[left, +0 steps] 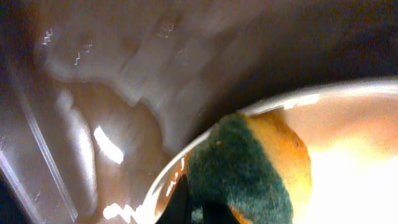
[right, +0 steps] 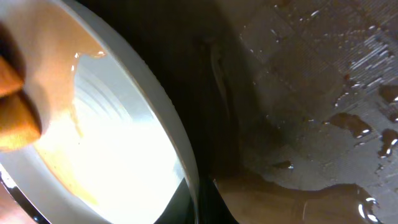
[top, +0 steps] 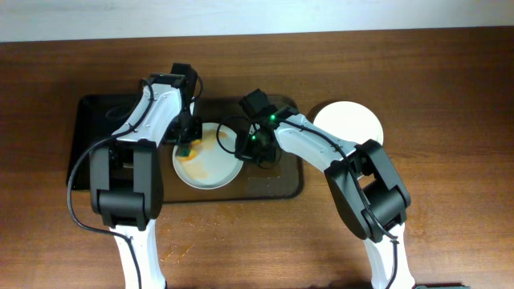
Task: Clean dirty plates on tray and stack at the side
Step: 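Scrub the light blue plate with the sponge in the left gripper, then lift the light blue plate with the right gripper onto the right stack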
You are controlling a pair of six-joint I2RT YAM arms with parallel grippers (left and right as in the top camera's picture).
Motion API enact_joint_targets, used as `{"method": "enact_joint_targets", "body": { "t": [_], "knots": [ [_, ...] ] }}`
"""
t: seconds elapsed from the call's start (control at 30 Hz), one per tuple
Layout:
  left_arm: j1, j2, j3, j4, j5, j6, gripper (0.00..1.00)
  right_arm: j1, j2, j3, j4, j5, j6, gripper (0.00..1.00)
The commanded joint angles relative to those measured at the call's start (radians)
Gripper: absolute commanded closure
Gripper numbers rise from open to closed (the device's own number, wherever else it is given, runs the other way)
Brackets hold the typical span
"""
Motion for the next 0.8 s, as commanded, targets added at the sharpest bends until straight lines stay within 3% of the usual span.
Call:
{"method": "enact_joint_targets", "body": {
  "t": [0.0, 0.13, 0.27, 0.33, 0.47, 0.53, 0.6, 0.77],
  "knots": [
    [0.010, 0.020, 0.002, -0.101, 0.115, 0.061, 0.98, -0.001, 0.033, -0.005, -0.012, 0.021, 0.004, 0.96],
    [0.010, 0.020, 0.004, -0.089, 0.477, 0.262, 0.98, -0.001, 0.033, -0.004, -0.011, 0.021, 0.005, 0.96],
    [0.010, 0.021, 0.004, 0.110, 0.471, 0.249, 0.98, -0.001, 0.034, -0.004, -0.012, 0.021, 0.004, 0.96],
    [0.010, 0.021, 0.004, 0.144, 0.369, 0.182, 0.98, -0.001, 0.033, -0.004, -0.012, 0.021, 0.004, 0.96],
    [0.010, 0.022, 0.004, 0.113, 0.008, 0.079, 0.98, -0.001, 0.033, -0.004, -0.011, 0.021, 0.004, 0.96],
    [0.010, 0.022, 0.004, 0.064, -0.003, 0.078, 0.98, -0.001, 0.034, -0.004, -0.011, 0.021, 0.004, 0.96],
    [0.008, 0.022, 0.004, 0.017, 0.120, 0.080, 0.99, -0.001, 0.033, -0.004, -0.011, 0.021, 0.004, 0.96],
    [0.085, 0.016, 0.171, -0.010, 0.720, 0.254, 0.99, -0.013, 0.020, 0.016, -0.037, -0.019, -0.061, 0.96]
  ]
}}
